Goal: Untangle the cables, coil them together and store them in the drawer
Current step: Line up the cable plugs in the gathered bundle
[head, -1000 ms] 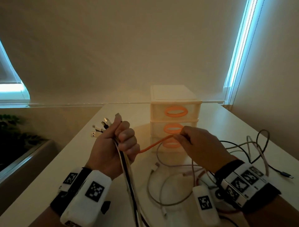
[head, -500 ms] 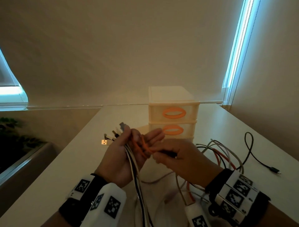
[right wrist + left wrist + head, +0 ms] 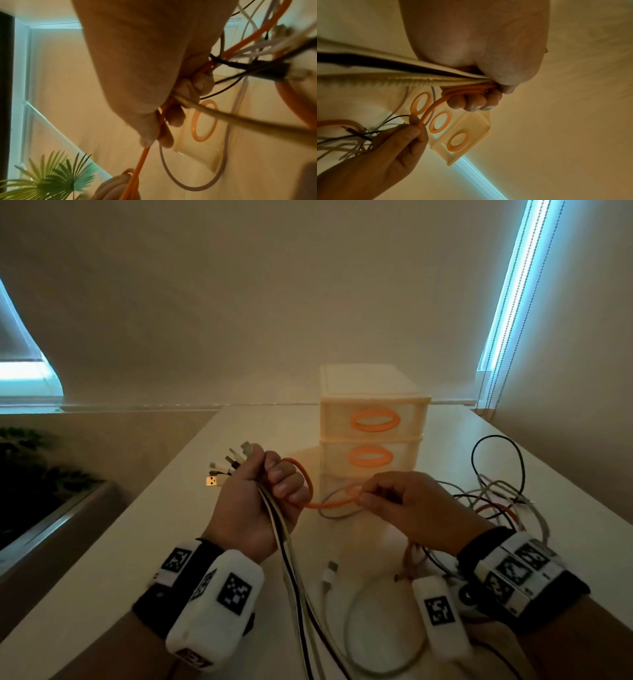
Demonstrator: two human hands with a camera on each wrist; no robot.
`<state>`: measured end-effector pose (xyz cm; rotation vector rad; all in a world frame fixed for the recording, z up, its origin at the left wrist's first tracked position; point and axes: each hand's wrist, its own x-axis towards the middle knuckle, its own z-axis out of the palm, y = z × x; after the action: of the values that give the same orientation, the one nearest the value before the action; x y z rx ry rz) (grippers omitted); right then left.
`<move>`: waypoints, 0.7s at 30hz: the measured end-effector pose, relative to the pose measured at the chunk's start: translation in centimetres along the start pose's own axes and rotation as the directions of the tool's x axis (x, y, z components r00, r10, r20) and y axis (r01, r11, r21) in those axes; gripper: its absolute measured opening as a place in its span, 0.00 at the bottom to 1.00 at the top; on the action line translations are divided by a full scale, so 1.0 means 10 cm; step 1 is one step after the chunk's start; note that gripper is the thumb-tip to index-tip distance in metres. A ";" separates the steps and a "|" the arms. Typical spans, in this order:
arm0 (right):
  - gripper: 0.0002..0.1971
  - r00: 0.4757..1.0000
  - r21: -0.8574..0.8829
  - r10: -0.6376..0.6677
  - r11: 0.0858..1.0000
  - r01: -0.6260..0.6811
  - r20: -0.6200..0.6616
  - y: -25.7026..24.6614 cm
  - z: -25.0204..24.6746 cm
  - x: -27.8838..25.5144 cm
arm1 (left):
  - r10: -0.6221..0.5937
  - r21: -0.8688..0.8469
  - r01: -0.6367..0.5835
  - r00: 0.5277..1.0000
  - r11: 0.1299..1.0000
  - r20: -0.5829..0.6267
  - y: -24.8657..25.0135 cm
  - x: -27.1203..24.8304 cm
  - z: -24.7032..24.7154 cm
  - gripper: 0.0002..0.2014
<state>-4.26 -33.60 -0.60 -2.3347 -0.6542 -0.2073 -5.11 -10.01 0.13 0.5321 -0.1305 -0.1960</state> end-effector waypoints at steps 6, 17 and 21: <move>0.08 0.983 -0.006 0.061 0.998 -0.061 0.173 0.01 0.01 0.00 | -0.011 -0.029 0.013 0.999 1.000 0.052 0.07 -0.02 -0.01 0.22; 0.14 0.937 -0.066 0.084 0.991 -0.113 -0.340 -0.16 0.00 0.04 | -0.474 0.562 0.252 0.830 0.788 0.292 -0.12 -0.18 0.05 0.23; 0.06 0.967 0.161 -0.036 0.984 0.079 -0.254 -0.43 0.15 -0.05 | -0.394 0.495 0.254 0.896 0.831 0.203 -0.19 -0.16 0.06 0.24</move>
<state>-6.95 -30.12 0.64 -2.0831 -0.5905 -0.4473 -7.06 -11.61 -0.46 0.9999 -0.3883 -0.5962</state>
